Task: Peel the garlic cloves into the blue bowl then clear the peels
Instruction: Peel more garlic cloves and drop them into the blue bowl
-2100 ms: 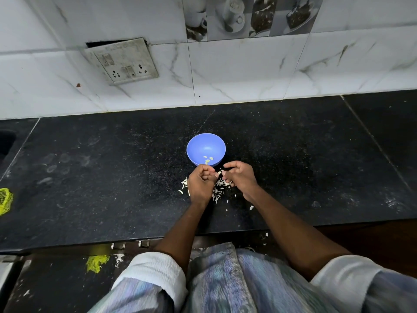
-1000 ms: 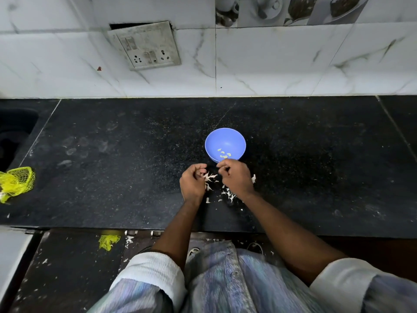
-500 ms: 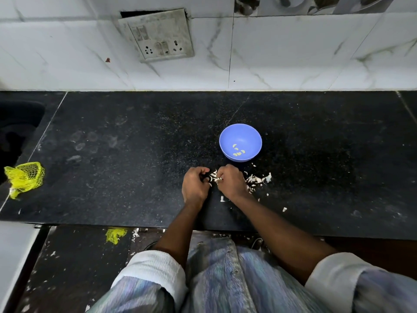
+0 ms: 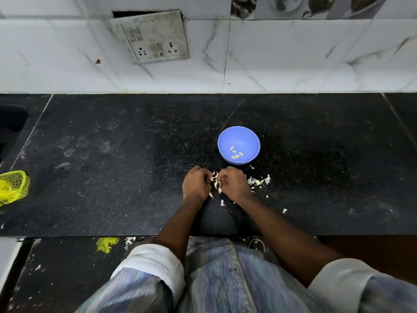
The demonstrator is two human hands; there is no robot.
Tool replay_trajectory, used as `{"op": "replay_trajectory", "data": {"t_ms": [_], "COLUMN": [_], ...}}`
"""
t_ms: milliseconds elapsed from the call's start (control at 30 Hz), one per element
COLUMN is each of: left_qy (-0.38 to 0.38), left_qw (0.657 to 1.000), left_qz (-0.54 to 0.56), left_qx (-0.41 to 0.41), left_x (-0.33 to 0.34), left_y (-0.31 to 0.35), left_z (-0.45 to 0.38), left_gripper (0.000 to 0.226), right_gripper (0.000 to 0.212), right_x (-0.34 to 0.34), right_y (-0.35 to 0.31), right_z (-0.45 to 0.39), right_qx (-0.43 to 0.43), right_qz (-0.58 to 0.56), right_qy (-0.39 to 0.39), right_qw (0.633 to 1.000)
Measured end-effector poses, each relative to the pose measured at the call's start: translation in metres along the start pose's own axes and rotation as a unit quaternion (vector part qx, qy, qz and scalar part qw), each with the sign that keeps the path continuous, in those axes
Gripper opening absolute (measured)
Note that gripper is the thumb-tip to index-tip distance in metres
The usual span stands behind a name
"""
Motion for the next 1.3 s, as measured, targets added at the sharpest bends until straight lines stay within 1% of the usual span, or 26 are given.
{"op": "replay_trajectory", "data": {"t_ms": [67,100,233,333,400,467,600,733,800,867,967,1033,1100,1200,1300], "left_qy": [0.013,0.02,0.061,0.088,0.09,0.088,0.095,0.089,0.062,0.034,0.017,-0.012,-0.034,-0.025,-0.002], "left_qw": [1.0,0.999,0.991,0.986,0.985,0.986,0.985,0.984,0.98,0.975,0.965,0.959,0.953,0.946,0.947], "left_qz": [0.024,0.04,0.11,0.131,0.134,0.132,0.132,0.146,0.176,0.205,0.253,0.276,0.297,0.318,0.314], "left_qx": [-0.003,-0.006,-0.041,-0.06,-0.057,-0.053,-0.048,-0.051,-0.066,-0.075,-0.063,-0.057,-0.059,-0.059,-0.069], "left_x": [-0.001,-0.001,-0.009,-0.016,-0.018,-0.02,-0.023,-0.021,-0.016,-0.009,-0.005,0.001,0.006,0.009,0.008], "left_y": [-0.004,-0.005,-0.017,-0.02,-0.02,-0.02,-0.022,-0.017,-0.009,0.001,0.021,0.031,0.041,0.05,0.064], "left_z": [0.0,0.0,-0.001,0.004,0.007,0.011,0.014,0.021,0.024,0.025,0.028,0.031,0.034,0.033,0.034], "left_gripper": [0.026,0.026,0.021,0.02,0.019,0.02,0.02,0.018,0.015,0.011,0.007,0.008,0.014,0.021,0.023], "right_gripper": [0.03,0.028,0.01,0.016,0.012,0.009,0.015,0.02,0.021,0.024,0.022,0.021,0.017,0.01,0.008], "right_x": [0.001,0.002,0.008,0.017,0.021,0.024,0.025,0.011,0.001,-0.006,-0.016,-0.023,-0.031,-0.041,-0.052], "right_y": [0.002,0.003,-0.01,-0.022,-0.025,-0.025,-0.022,-0.015,-0.007,0.003,0.012,0.018,0.028,0.038,0.044], "right_z": [0.004,0.005,0.014,0.023,0.026,0.029,0.036,0.037,0.037,0.037,0.04,0.04,0.041,0.041,0.037], "right_qx": [-0.017,-0.024,-0.042,-0.069,-0.07,-0.06,-0.049,-0.05,-0.011,0.039,0.08,0.106,0.137,0.172,0.185], "right_qz": [-0.012,-0.017,-0.007,0.039,0.054,0.052,0.018,-0.068,-0.116,-0.165,-0.234,-0.268,-0.302,-0.363,-0.384], "right_qy": [0.003,0.003,-0.029,-0.073,-0.078,-0.073,-0.054,0.023,0.062,0.082,0.083,0.084,0.094,0.104,0.077], "right_qw": [1.0,1.0,0.999,0.994,0.993,0.994,0.997,0.996,0.991,0.982,0.965,0.954,0.939,0.91,0.902]}}
Point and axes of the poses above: each hand's wrist, its own z-axis away from the middle knuckle, its own x-axis out of the palm, y = z × x, the point moved 6 cm from there along -z, towards the middle knuckle, and after that the axes turned 11 degrees about y, right-handed, at the moved point
